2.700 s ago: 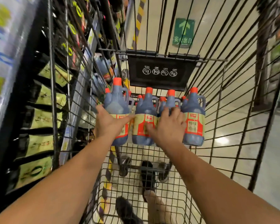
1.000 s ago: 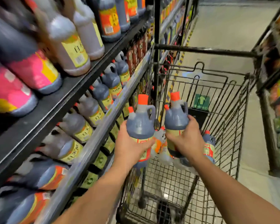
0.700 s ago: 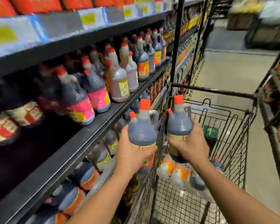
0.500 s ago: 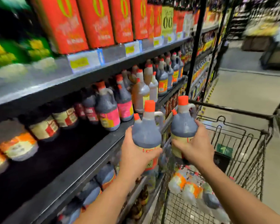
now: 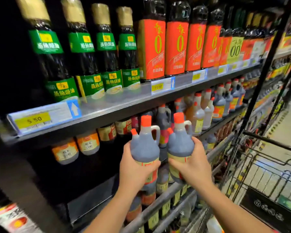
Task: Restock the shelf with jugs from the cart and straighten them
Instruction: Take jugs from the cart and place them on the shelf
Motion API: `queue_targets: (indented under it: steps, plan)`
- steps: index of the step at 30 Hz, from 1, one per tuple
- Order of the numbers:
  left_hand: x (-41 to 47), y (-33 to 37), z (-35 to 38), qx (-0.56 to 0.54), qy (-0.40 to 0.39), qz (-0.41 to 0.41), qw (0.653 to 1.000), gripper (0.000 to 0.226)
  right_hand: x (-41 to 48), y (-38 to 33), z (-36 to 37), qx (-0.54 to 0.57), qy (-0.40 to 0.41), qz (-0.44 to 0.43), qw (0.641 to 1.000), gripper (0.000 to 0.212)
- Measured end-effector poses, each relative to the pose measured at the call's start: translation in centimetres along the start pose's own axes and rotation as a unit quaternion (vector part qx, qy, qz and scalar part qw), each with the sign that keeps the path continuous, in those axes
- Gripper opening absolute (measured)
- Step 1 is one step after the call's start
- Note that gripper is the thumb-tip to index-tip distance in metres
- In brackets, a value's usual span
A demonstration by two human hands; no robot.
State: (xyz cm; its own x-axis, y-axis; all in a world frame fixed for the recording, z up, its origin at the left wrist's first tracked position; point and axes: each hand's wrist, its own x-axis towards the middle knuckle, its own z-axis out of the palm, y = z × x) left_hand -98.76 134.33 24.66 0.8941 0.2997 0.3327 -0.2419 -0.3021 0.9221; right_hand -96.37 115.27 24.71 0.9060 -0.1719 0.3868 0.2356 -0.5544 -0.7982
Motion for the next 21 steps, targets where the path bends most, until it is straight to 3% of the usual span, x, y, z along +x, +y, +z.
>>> queue_targets:
  steps: [4,10,16,21]
  plan:
    - [1.4,-1.5,-2.0,0.026,0.075,-0.029,0.996,0.078,0.8,-0.9,3.4,0.042,-0.056,-0.013,0.997,0.103]
    - [2.7,-4.1,-4.0,0.056,0.157,-0.071,0.983,0.120,1.9,-2.0,7.8,0.099,-0.087,-0.025,0.991,0.096]
    - [3.8,-5.4,-4.3,0.089,0.212,-0.083,0.970,0.095,3.2,-2.0,11.2,0.091,-0.110,-0.041,0.989,0.100]
    - [5.7,-5.9,-4.3,0.094,0.207,-0.120,0.966,0.077,4.8,-1.9,12.8,0.080,-0.138,-0.044,0.986,0.073]
